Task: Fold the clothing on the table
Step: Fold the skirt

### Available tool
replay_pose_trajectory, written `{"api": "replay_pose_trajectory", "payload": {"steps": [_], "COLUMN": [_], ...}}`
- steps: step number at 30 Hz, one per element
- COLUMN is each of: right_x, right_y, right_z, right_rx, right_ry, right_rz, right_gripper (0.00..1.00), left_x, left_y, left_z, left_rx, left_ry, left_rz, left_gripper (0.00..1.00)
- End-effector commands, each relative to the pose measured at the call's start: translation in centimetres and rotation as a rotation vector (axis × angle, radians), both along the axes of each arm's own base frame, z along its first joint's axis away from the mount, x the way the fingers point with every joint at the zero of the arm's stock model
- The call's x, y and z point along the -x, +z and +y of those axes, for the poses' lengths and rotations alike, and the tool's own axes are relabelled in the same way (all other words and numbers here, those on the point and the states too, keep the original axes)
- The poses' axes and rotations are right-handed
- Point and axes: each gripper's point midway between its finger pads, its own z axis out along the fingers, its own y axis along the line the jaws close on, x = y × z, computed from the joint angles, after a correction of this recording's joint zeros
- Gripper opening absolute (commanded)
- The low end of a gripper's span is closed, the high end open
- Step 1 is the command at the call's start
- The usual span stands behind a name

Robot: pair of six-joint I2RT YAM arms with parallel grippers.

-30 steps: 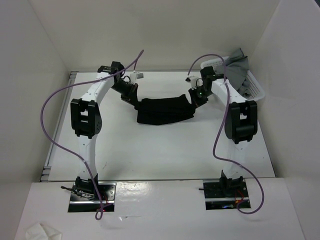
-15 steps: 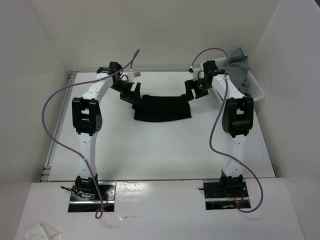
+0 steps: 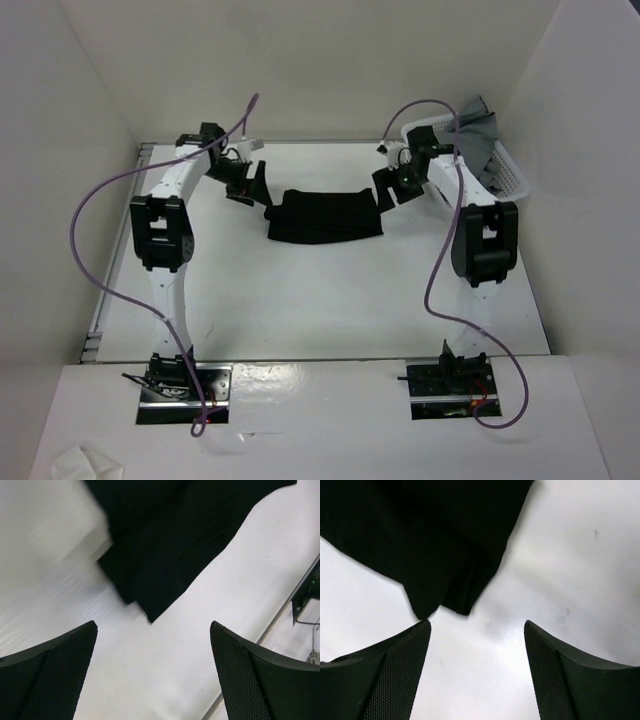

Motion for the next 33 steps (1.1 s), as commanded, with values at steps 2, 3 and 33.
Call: {"api": "replay_pose_trajectory", "payload": {"steps": [2,3,33], "right_x": [2.6,2.9,7.0], "right_y": [8.2,8.9,3.7], "right_z": [3.6,3.3,21.1], "right_rx": [0.205,0.290,0.580], "right_ry": [0.119,0.097,0.358], "right_rz": [-0.360,-0.417,-0.805], "right_gripper": [0.82,0.84,0.86], "left_x": [-0.6,-0.8,15.7], "left_y": [9.3,10.0,11.5], "left_z": [5.6,7.6,16.9], "left_rx": [0.009,-0.018,-0.263], "left_ry": [0.141,0.187,0.516], "left_rz": [-0.170,-0.193,-0.206], "left_gripper": [0.99,0.99,1.00]}}
